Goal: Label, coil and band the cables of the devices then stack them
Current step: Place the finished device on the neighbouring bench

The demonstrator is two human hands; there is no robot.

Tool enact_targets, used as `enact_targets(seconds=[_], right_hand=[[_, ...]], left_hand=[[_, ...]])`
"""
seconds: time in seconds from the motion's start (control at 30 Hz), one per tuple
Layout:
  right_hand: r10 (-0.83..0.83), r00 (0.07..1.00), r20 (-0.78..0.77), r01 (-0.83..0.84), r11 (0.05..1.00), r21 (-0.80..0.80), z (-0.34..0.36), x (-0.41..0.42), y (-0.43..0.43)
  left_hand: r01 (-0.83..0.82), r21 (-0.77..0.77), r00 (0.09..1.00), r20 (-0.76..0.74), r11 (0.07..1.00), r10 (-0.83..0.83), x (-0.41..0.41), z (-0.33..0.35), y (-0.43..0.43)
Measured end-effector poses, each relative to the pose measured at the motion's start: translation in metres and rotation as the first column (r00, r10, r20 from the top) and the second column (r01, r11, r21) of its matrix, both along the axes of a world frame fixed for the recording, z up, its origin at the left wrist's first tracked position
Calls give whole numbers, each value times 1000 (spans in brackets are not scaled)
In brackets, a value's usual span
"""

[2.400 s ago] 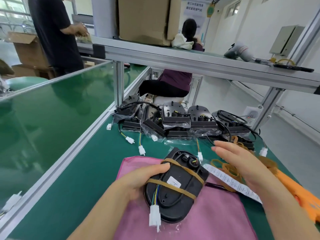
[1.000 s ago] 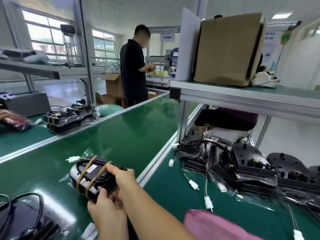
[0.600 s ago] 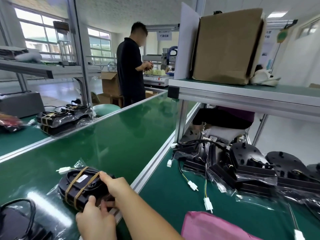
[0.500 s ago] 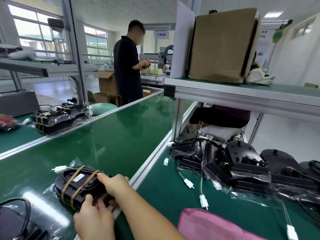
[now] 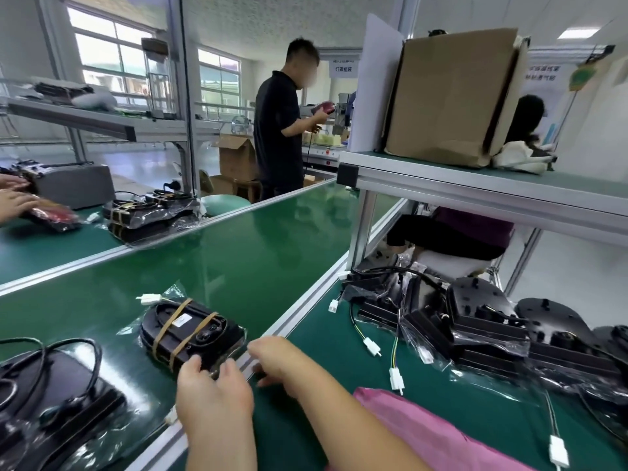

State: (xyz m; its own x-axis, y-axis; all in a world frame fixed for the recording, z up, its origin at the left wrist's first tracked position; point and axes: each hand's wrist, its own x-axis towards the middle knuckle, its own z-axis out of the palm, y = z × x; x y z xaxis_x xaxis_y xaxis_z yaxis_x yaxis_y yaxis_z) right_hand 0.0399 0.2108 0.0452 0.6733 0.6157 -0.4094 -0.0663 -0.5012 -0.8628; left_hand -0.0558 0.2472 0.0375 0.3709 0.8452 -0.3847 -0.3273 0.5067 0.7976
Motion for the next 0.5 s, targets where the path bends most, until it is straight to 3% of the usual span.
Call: enact_targets(seconds=[0.07,0.13,0.23,0.33,0.37,0.43,0.5], right_hand=[[-78,997,27,76,995,64,3,5,-26],[-182,981,68,171,975,141,10,17,-61],[-448,874,187,389,876,284,27,42,-135],[-695,602,394,584,719,377,41,67,-220],[-705,476,526,631,690,355,44,76,-247],[-500,296,814,732,667,144,46,93,-291],[-173,339,925,757,634,-159,44,107,-319]], left_hand=[[125,-177,973,213,976,-86,11,8,-23],[184,-257,911,408,949,-66,37,18,-52],[361,-214,902,326,908,-282,66,21,-108],[561,-182,820,255,807,-512,85,5,-155],[605,-182,792,234,775,-564,89,1,-167],[671,-178,741,195,720,-642,94,-5,-188],[699,-177,715,180,693,-675,97,-11,-203]])
